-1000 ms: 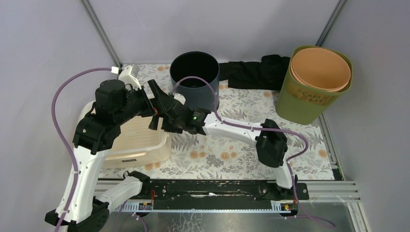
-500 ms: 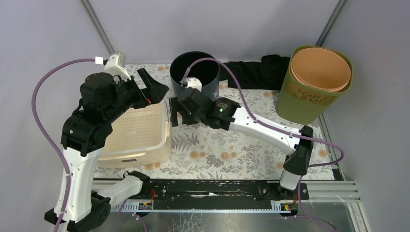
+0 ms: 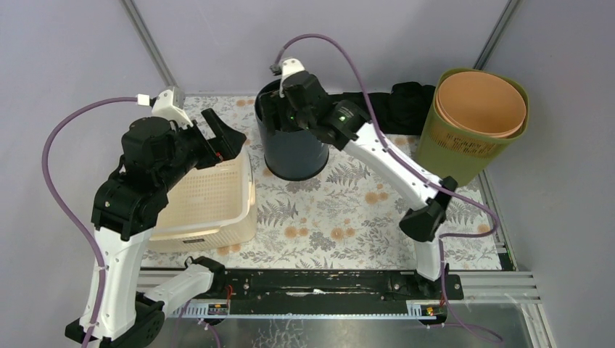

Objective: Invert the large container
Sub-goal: Turn the container upside down at the center of the board.

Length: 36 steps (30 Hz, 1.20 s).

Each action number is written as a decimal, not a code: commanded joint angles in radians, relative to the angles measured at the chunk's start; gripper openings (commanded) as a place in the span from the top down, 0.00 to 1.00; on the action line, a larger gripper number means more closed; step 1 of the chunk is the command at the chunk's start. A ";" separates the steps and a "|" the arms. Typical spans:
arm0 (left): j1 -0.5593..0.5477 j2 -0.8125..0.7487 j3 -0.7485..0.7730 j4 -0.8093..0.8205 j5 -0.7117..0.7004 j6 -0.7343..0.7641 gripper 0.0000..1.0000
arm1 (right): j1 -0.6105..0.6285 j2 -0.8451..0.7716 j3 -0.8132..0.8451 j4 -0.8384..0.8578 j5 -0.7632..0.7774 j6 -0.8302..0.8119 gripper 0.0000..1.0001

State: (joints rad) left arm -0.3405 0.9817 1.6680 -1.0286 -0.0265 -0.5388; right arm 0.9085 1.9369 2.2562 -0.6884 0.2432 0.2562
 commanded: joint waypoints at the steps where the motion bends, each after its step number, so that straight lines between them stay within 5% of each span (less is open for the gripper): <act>1: 0.000 -0.010 -0.024 -0.006 -0.020 0.017 0.00 | 0.000 0.108 0.094 0.020 -0.093 -0.166 0.08; 14: 0.000 -0.007 -0.043 -0.012 -0.013 0.022 0.00 | -0.034 0.260 0.194 -0.024 -0.107 -0.169 0.20; 21: 0.000 -0.010 -0.077 0.006 0.001 0.019 0.00 | -0.034 0.288 0.184 -0.104 -0.024 -0.174 0.37; 30: 0.000 -0.003 -0.099 0.018 0.017 0.019 0.00 | -0.033 0.267 0.213 -0.236 0.072 -0.160 0.72; 36: 0.000 0.002 -0.114 0.027 0.032 0.017 0.00 | -0.043 0.219 0.209 -0.353 0.080 -0.097 0.75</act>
State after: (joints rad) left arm -0.3405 0.9813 1.5673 -1.0317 -0.0135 -0.5388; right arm 0.8715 2.2219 2.4401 -0.8738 0.2810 0.1051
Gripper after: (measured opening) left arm 0.998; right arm 0.259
